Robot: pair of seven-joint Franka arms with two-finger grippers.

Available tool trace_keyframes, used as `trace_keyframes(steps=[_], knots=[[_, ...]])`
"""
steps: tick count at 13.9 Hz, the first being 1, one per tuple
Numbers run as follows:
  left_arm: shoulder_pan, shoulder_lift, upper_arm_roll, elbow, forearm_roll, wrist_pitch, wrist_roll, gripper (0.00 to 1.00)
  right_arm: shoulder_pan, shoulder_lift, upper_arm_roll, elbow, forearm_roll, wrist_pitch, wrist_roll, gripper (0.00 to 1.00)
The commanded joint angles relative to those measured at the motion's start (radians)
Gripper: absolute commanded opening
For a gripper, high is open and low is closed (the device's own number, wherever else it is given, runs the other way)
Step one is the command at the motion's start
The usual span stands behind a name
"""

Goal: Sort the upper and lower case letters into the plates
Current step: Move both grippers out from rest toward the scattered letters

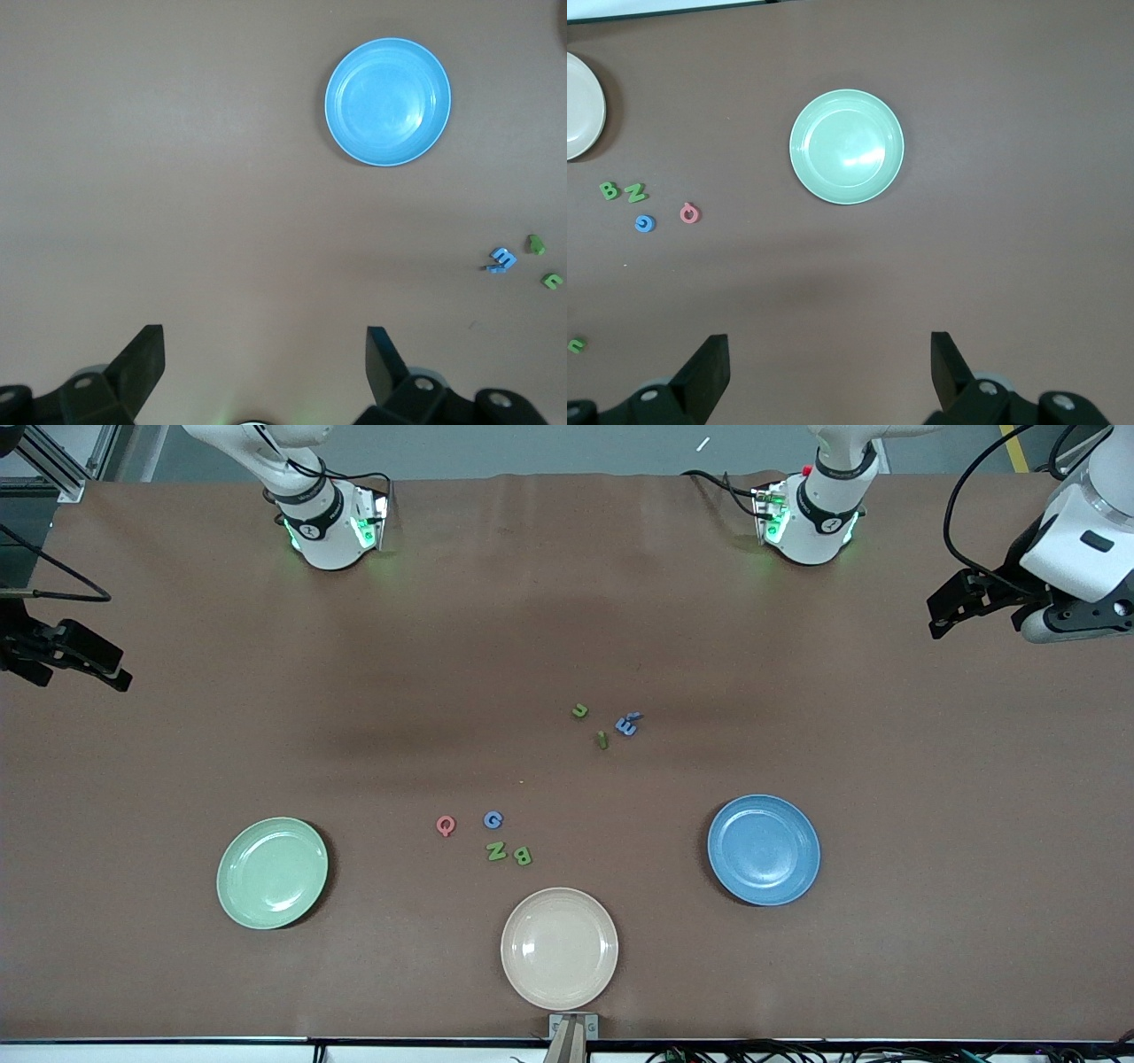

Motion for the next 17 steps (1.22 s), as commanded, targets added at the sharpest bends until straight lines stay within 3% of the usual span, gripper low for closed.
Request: trace_keyframes(steps=[1,5,8,10,14,17], knots=[[-0.002,-0.023,0.008,0.005,-0.009,-0.036,0.025,1.0,-0.02,-0.008,0.014,-0.011,-0.007,-0.005,-0.017,1.0],[0.006,-0.005,0.011,0.037,-0.012,-0.042,0.042,1.0,-0.017,0.004,0.014,-0.014,-0.009,-0.003,-0.015,1.0],[0.001,0.011,0.009,0.036,-0.017,-0.044,0.043,1.0,0.023,0.132,0.02,-0.009,0.01,0.019,-0.001,1.0],[-0.011,0.023,-0.009,0.01,-0.017,-0.033,0.036,1.0,0.078,0.203,0.02,-0.007,0.008,0.11,0.014,1.0],[-0.014,0.015,-0.119,-0.163,-0.023,0.143,0.02,1.0,0.205,0.385,0.02,-0.007,0.01,0.321,0.255,1.0],[-0.014,0.038,-0.236,-0.34,-0.023,0.414,-0.08,1.0,0.271,0.536,0.021,-0.006,0.01,0.51,0.386,1.0]])
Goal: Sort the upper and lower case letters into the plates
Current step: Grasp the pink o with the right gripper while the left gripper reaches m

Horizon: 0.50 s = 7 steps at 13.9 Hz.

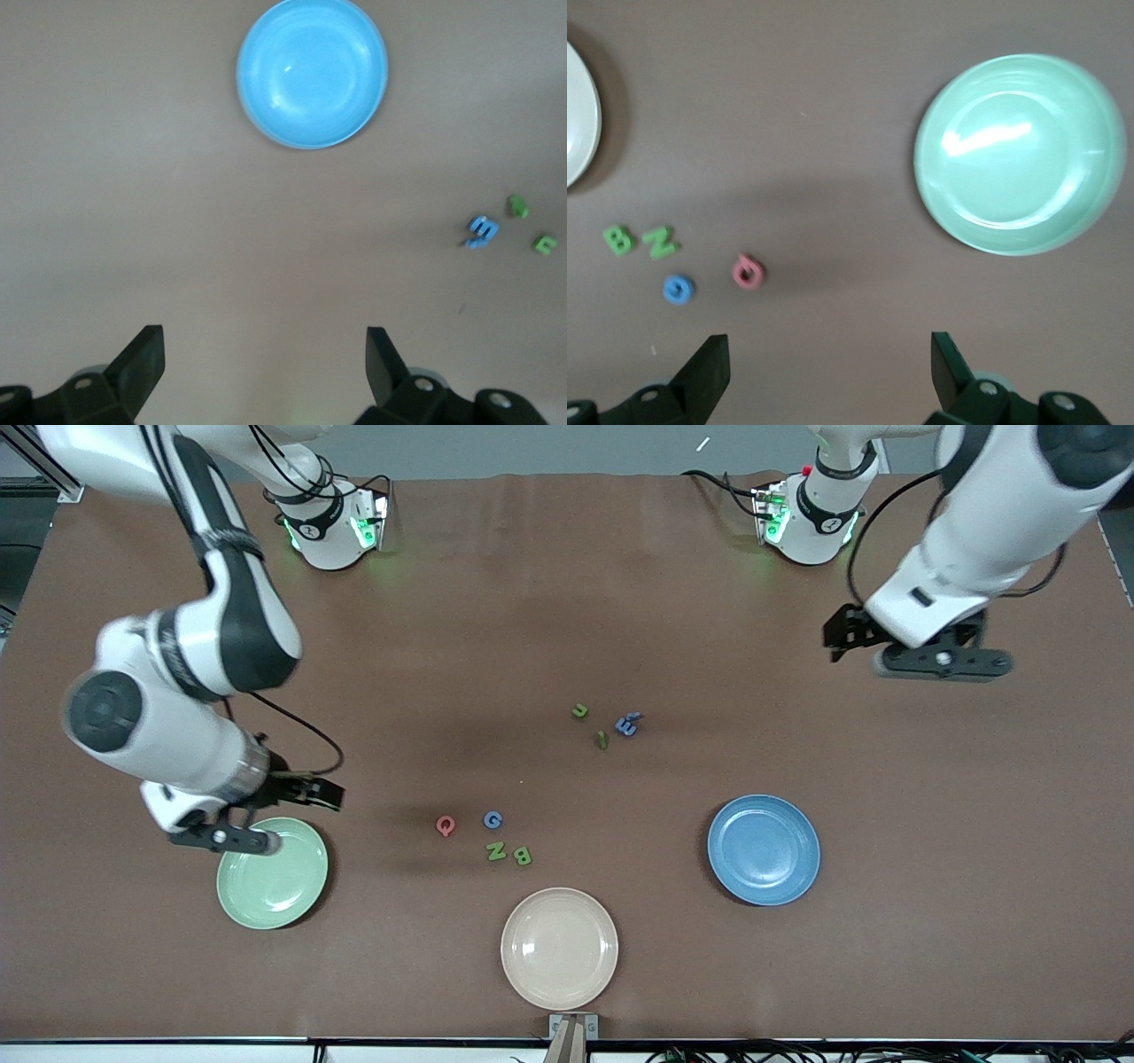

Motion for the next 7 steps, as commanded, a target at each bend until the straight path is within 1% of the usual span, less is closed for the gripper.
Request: trace_keyframes(steps=[1,2,3,4,5,7], knots=[[0.003,0.028,-0.089,-0.149,-0.009,0.225,-0.114,1.0,0.047,0.126,-0.004,0.023,0.005,0.138,0.111,1.0],[0.003,0.095,-0.118,-0.155,-0.009,0.269,-0.16,0.97,0.067,0.161,-0.005,0.022,0.003,0.192,0.157,1.0],[-0.005,0.171,-0.15,-0.151,-0.006,0.324,-0.207,0.91,0.083,0.189,-0.005,0.019,0.002,0.237,0.183,1.0],[-0.023,0.23,-0.166,-0.155,0.004,0.394,-0.275,0.89,0.093,0.212,-0.005,0.016,0.002,0.264,0.19,1.0],[-0.052,0.293,-0.166,-0.154,0.017,0.439,-0.327,0.86,0.096,0.231,-0.005,0.014,0.002,0.272,0.19,1.0],[-0.115,0.396,-0.164,-0.154,0.081,0.525,-0.436,0.82,0.125,0.26,-0.007,0.011,0.002,0.294,0.193,0.99]])
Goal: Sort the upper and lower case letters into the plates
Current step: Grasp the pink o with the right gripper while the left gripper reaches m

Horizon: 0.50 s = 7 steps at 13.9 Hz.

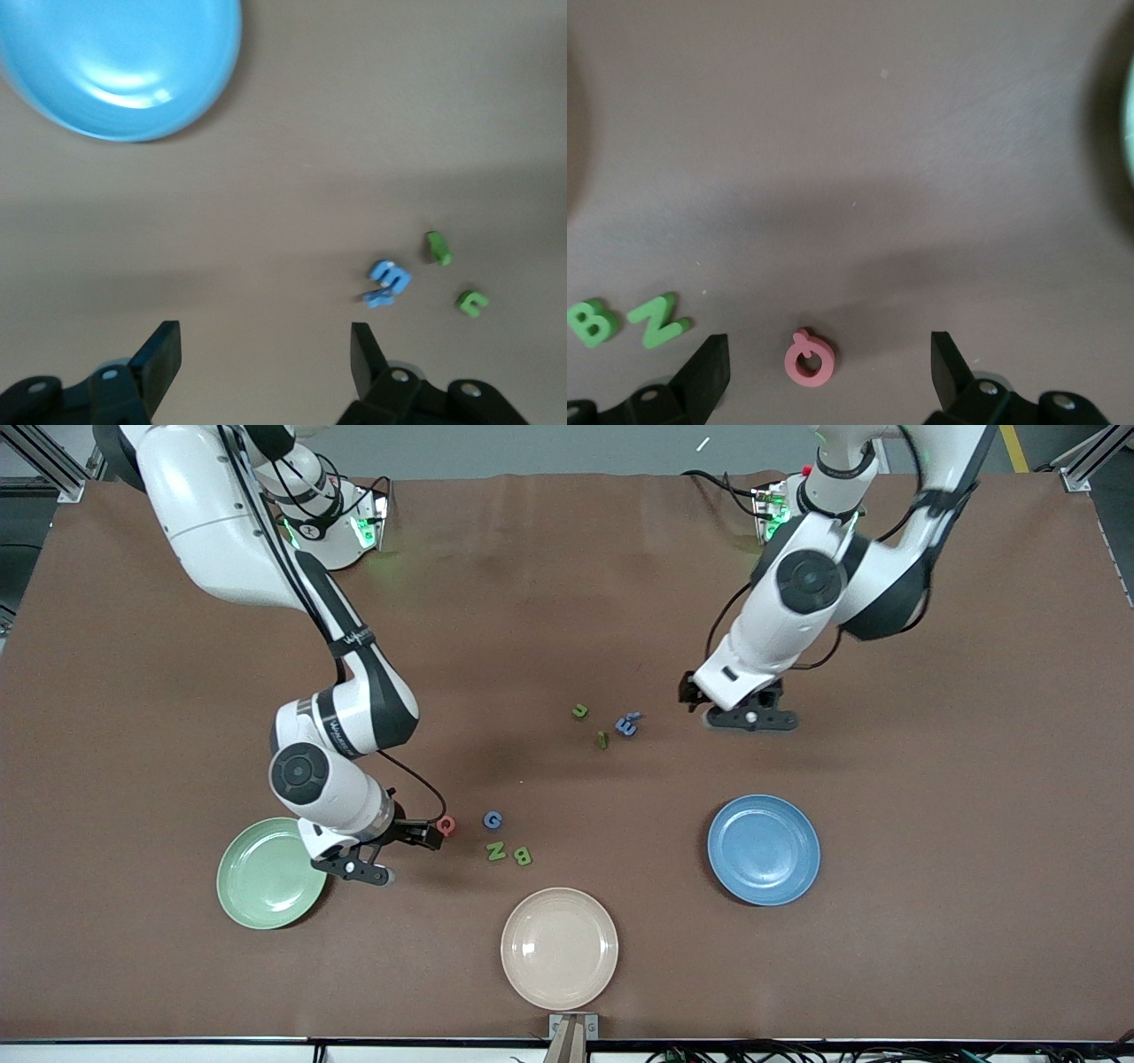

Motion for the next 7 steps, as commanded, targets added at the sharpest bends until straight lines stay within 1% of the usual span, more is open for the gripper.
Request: trace_keyframes(steps=[1,3,5,7], knots=[[-0.061,0.144,-0.004,0.027,0.092,0.097,-0.163,0.82,0.03,0.031,-0.007,0.008,0.0,0.03,0.038,0.98],[-0.103,0.226,-0.004,0.036,0.12,0.178,-0.265,0.8,0.051,0.059,-0.008,-0.002,-0.014,0.075,0.055,0.95],[-0.109,0.285,-0.004,0.04,0.12,0.243,-0.281,0.76,0.067,0.075,-0.011,-0.006,-0.017,0.09,0.063,0.92],[-0.129,0.323,-0.001,0.043,0.119,0.267,-0.282,0.7,0.073,0.076,-0.019,-0.017,-0.018,0.09,0.063,0.86]])
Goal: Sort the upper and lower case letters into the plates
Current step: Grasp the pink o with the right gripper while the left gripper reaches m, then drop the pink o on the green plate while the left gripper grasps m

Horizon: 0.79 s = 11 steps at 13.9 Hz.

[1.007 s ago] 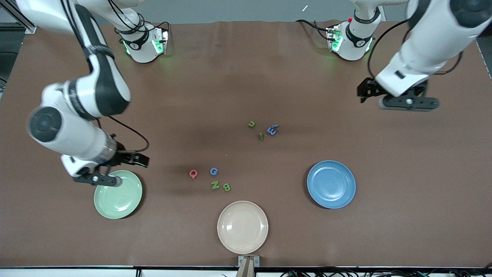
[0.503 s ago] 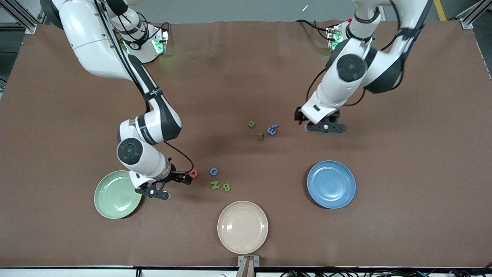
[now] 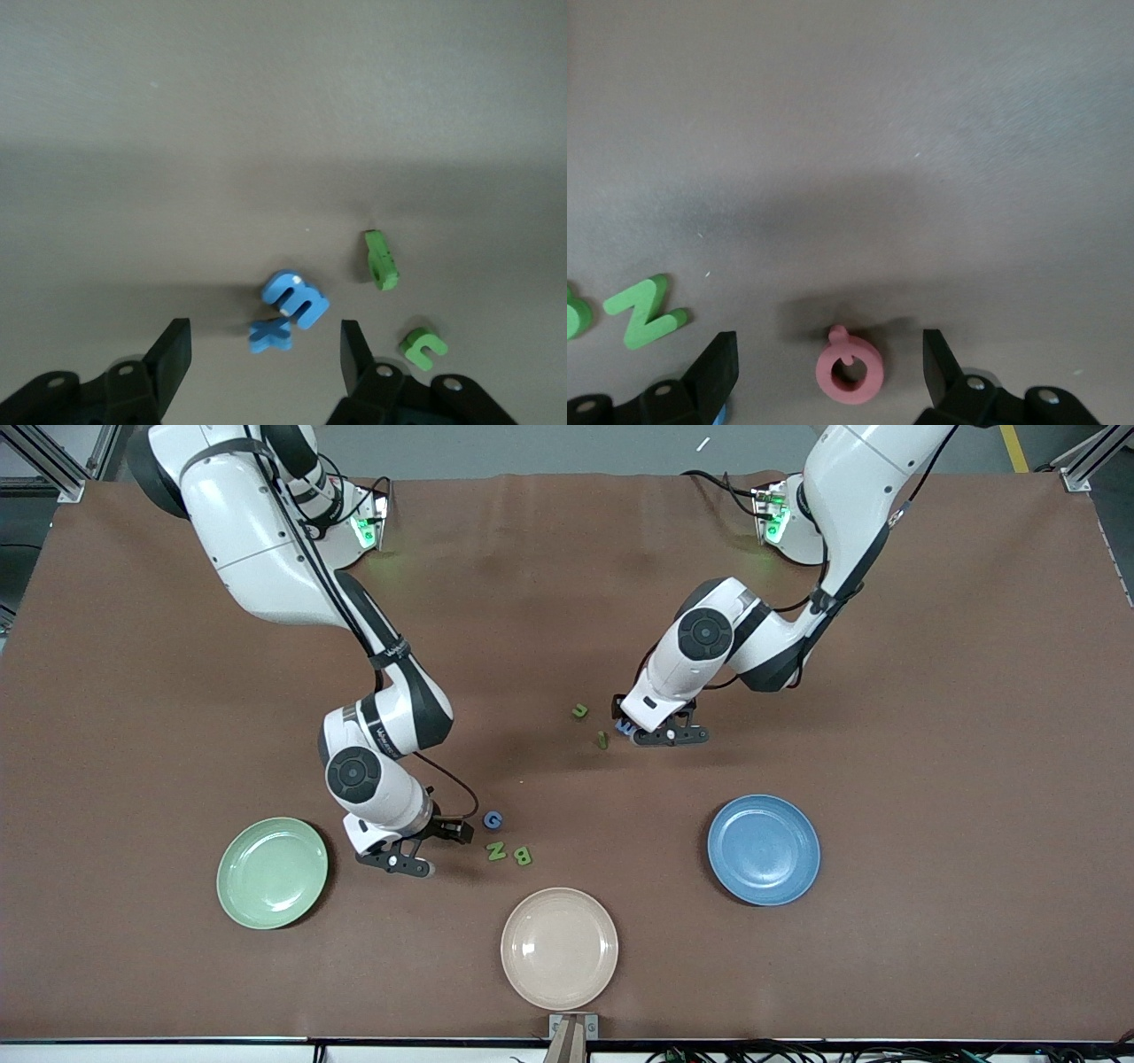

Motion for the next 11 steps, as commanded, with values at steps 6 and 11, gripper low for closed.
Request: trace_keyframes(steps=[6,11], knots=[[-0.017,0.058,0.001,0.011,0.022,0.007,-0.047,0.6,0.021,-0.005,-0.021,-0.042,-0.036,0.02,0.024,0.53],[-0.022,0.08,0.005,0.011,0.022,0.005,-0.049,0.46,0.018,-0.006,-0.021,-0.04,-0.036,0.014,0.056,0.09]])
